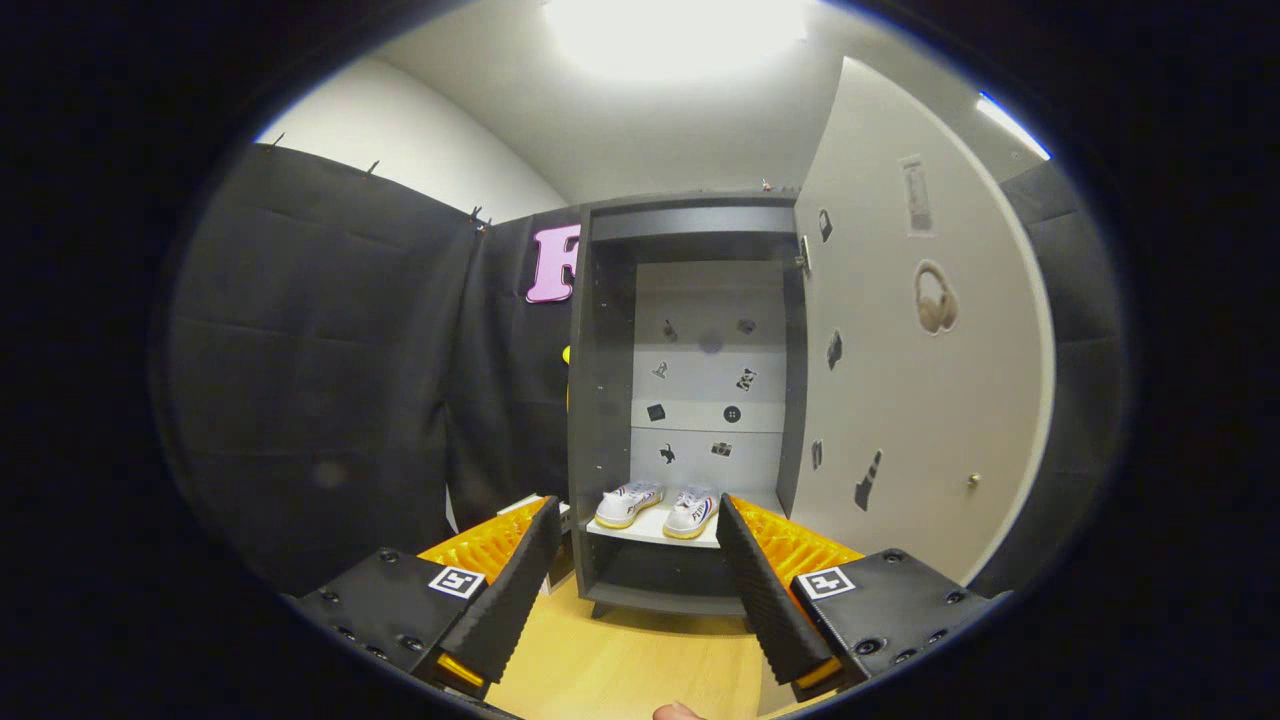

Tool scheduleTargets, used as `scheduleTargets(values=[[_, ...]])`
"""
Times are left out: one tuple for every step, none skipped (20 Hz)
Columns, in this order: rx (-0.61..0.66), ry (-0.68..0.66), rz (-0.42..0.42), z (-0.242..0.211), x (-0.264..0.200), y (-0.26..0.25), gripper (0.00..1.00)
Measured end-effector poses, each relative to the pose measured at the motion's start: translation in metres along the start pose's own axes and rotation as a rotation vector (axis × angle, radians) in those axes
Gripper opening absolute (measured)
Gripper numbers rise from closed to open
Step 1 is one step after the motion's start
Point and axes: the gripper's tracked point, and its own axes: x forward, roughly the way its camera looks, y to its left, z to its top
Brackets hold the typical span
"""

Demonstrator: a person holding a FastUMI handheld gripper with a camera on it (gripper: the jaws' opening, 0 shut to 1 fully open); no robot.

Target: Open the shoe cabinet door, grab the shoes and put them into the shoe cabinet, then close the shoe cabinet door.

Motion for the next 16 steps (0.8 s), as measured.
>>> scheduleTargets(values=[[-0.002,-0.008,0.001,0.003,-0.012,-0.004,0.98],[-0.007,-0.013,0.002,0.006,-0.025,-0.010,0.97],[-0.010,-0.020,0.003,0.010,-0.036,-0.016,0.97],[-0.009,-0.027,0.007,0.014,-0.047,-0.023,0.97],[-0.002,-0.031,0.013,0.016,-0.056,-0.030,0.97],[0.012,-0.028,0.025,0.016,-0.065,-0.037,0.97],[0.030,-0.024,0.042,0.016,-0.072,-0.043,0.97],[0.049,-0.018,0.062,0.016,-0.077,-0.049,0.97],[0.066,-0.012,0.082,0.015,-0.081,-0.059,0.97],[0.080,-0.007,0.095,0.015,-0.086,-0.069,0.97],[0.090,-0.001,0.101,0.014,-0.090,-0.082,0.97],[0.098,0.000,0.106,0.015,-0.094,-0.096,0.97],[0.109,-0.002,0.108,0.014,-0.095,-0.108,0.98],[0.120,-0.009,0.113,0.016,-0.098,-0.120,0.98],[0.128,-0.020,0.126,0.019,-0.099,-0.130,0.98],[0.136,-0.027,0.129,0.021,-0.101,-0.141,0.98]])
